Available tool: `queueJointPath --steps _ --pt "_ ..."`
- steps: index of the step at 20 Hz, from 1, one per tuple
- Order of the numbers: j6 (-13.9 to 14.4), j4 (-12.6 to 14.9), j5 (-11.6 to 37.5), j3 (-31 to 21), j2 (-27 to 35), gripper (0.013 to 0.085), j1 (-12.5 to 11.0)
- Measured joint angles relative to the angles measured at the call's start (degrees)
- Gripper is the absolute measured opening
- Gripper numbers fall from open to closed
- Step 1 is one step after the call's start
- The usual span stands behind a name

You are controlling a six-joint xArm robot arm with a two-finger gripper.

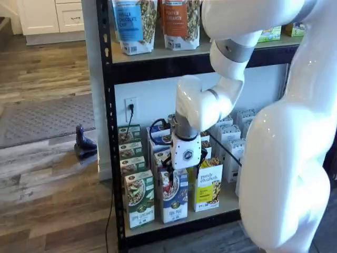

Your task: Pick up the blue and white box that is on the bottom shelf, the second box from the left

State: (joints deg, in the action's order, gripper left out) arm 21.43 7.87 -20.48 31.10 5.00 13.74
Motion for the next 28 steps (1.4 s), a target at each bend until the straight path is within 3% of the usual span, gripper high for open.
queueJointPath --steps 3,9,16,19,28 --pt "1.1 1.3 0.4 1.8 2.5 0.085 -0.1" --pt "-0.5 1.1 2.3 6.4 8.9 0.085 -1.7" --pt "-0.4 3.7 1.3 13.0 15.8 0.085 -4.0" --pt "-1.6 3.5 1.3 15.6 18.4 0.085 -5.0" --pt "-9.1 -2.5 1.6 23.8 26.0 0.085 -6.7"
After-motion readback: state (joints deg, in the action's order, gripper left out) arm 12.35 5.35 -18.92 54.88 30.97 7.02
